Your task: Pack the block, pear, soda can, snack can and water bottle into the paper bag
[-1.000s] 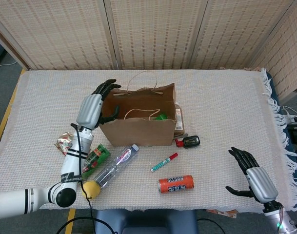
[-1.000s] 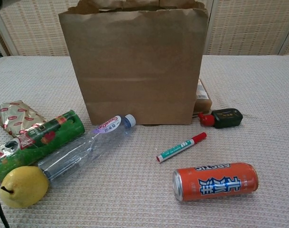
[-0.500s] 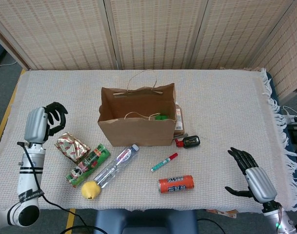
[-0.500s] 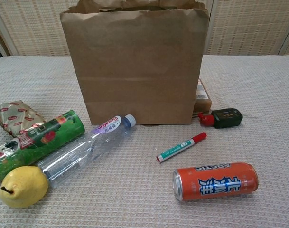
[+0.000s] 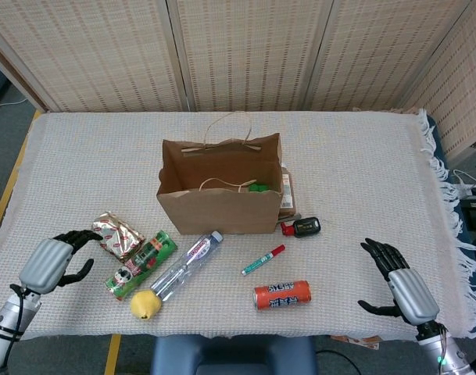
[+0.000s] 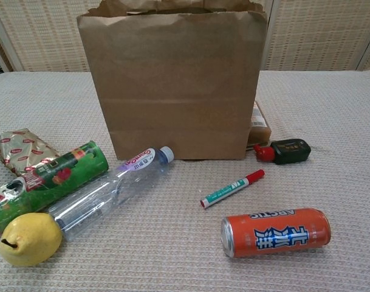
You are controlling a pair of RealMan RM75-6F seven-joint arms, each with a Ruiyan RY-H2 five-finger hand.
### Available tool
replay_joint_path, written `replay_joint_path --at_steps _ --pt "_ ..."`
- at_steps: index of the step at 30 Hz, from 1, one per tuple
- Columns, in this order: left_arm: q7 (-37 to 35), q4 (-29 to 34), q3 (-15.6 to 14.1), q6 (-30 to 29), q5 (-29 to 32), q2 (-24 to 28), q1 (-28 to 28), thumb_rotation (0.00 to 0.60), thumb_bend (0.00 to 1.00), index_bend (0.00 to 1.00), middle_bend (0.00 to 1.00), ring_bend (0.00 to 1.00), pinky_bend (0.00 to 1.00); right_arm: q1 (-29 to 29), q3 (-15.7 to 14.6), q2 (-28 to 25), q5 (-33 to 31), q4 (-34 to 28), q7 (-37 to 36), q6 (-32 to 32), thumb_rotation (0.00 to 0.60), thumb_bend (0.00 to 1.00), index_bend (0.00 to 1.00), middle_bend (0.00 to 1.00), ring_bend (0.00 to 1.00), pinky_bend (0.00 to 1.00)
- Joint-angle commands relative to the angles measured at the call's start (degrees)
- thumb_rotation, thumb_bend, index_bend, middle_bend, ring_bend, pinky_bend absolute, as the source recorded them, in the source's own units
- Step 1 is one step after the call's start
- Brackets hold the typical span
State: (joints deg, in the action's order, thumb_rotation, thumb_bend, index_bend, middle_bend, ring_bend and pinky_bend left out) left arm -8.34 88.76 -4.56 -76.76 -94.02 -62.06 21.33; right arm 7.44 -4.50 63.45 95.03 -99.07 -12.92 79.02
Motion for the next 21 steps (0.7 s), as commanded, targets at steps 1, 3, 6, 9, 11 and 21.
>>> replay_joint_path --at_steps 1,3,6,9,11,21 --pt "-0.1 -3.9 -3.1 1.4 -4.5 -0.2 -0.1 0.6 0.37 0.1 0.09 0.13 0.28 0.1 -0.1 -0.1 0.0 -0.1 -0.1 -0.1 0.6 0.03 0.0 0.0 0.0 0.0" --pt "-1.0 -3.7 -3.7 1.3 -5.4 -0.1 -0.3 0.6 0.36 0.06 0.06 0.11 0.25 0.1 -0.1 -0.2 0.1 -0.2 -0.2 0.0 0.6 0.03 0.0 0.0 0.0 0.0" --pt "-2.4 -2.5 -5.5 0.0 -7.6 0.9 -1.4 0.6 0.35 0.0 0.0 0.04 0.2 0.0 -0.1 -0.4 0.0 -0.2 -0.5 0.0 0.6 0.03 0.0 0.0 0.0 0.0" --pt "-2.4 -2.1 -7.2 -4.1 -11.7 1.1 -3.2 0.6 0.35 0.0 0.0 0.03 0.2 0.0 0.0 -0.4 -0.1 -0.1 -0.7 0.0 0.6 0.03 0.0 0.0 0.0 0.0" --pt "-2.1 -2.7 -8.1 -7.6 -15.0 0.4 -4.6 0.6 0.35 0.0 0.0 0.03 0.21 0.1 0.0 -0.4 -0.1 -0.2 -0.7 -0.1 0.6 0.03 0.0 0.0 0.0 0.0" --pt "-0.6 -15.1 -11.4 -18.3 -30.6 -6.8 -6.6 0.6 0.35 0.02 0.0 0.06 0.26 0.2 -0.2 -0.5 -0.1 -0.5 -0.8 -0.5 0.6 0.03 0.0 0.0 0.0 0.0"
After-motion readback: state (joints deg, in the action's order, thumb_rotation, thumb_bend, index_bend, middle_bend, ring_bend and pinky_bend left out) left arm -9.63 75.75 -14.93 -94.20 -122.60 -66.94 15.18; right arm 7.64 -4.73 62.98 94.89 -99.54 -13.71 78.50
